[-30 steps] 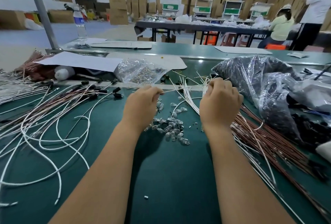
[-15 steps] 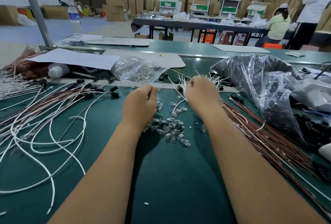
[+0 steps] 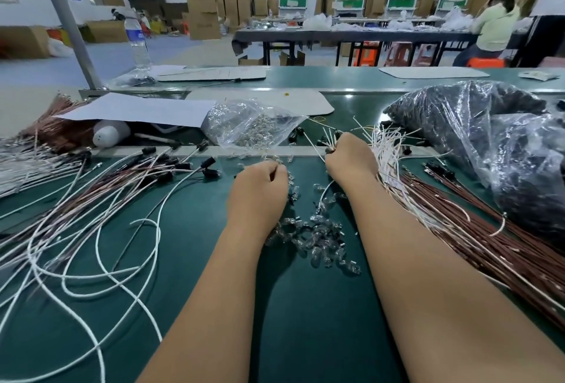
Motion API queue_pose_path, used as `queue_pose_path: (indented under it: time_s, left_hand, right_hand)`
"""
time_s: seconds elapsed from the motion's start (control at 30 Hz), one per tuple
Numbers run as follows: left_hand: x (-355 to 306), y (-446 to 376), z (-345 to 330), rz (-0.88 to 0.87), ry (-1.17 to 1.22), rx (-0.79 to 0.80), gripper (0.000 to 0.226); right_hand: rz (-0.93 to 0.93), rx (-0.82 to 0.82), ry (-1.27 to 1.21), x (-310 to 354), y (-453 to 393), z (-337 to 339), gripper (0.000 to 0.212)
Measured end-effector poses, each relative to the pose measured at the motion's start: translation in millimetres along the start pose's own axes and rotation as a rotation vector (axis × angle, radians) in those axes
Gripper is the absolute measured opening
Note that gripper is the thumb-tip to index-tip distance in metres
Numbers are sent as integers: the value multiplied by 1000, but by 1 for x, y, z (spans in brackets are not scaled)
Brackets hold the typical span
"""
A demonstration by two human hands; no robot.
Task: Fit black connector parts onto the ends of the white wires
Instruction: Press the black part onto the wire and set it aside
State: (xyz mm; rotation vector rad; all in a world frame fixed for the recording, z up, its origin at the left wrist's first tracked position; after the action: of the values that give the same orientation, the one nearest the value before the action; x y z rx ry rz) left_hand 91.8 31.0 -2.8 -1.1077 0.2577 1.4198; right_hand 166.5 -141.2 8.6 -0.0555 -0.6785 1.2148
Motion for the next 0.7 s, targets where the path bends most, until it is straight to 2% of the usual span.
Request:
queue_pose_path:
  time_s: [0.07, 0.17, 0.3, 0.4, 0.47, 0.53, 0.63, 0.7]
  left_hand:
    - [1, 0, -1, 2, 17, -1, 36]
    - [1, -1, 1, 12, 37, -27, 25]
    - [-6, 2, 9, 40, 161, -81, 19]
    - [-13, 1, 10, 163, 469, -56, 18]
    - [-19, 3, 6, 300, 765, 25, 16]
    - [-24, 7, 4, 345, 930, 62, 15]
    - [-23, 13, 6, 307, 920, 44, 18]
    - [-19, 15, 7, 346, 896, 26, 19]
  right_hand:
    - [-19, -20, 5, -2, -1, 0, 24]
    - [18, -77, -58, 0, 0, 7, 4]
    - [82, -166, -301, 3, 13, 29, 13]
    - [184, -178, -507, 16, 40, 44, 8]
    - [252, -130, -570, 25, 63, 48, 6]
    - [271, -80, -606, 28, 83, 49, 6]
    - [253, -61, -623, 24, 99, 52, 6]
    - [239, -56, -628, 22, 106, 52, 12]
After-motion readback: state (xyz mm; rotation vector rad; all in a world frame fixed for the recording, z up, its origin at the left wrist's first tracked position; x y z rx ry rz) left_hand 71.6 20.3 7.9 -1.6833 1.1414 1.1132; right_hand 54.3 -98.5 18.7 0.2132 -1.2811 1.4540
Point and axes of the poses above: each hand's wrist, its own y-axis away from the middle knuckle, its own z-axis out of the back of the hand, x = y × z, the point moved 4 cm from there along -y, towards the middle knuckle, and after that the axes turned 10 degrees about -x, right-handed, at the moved point
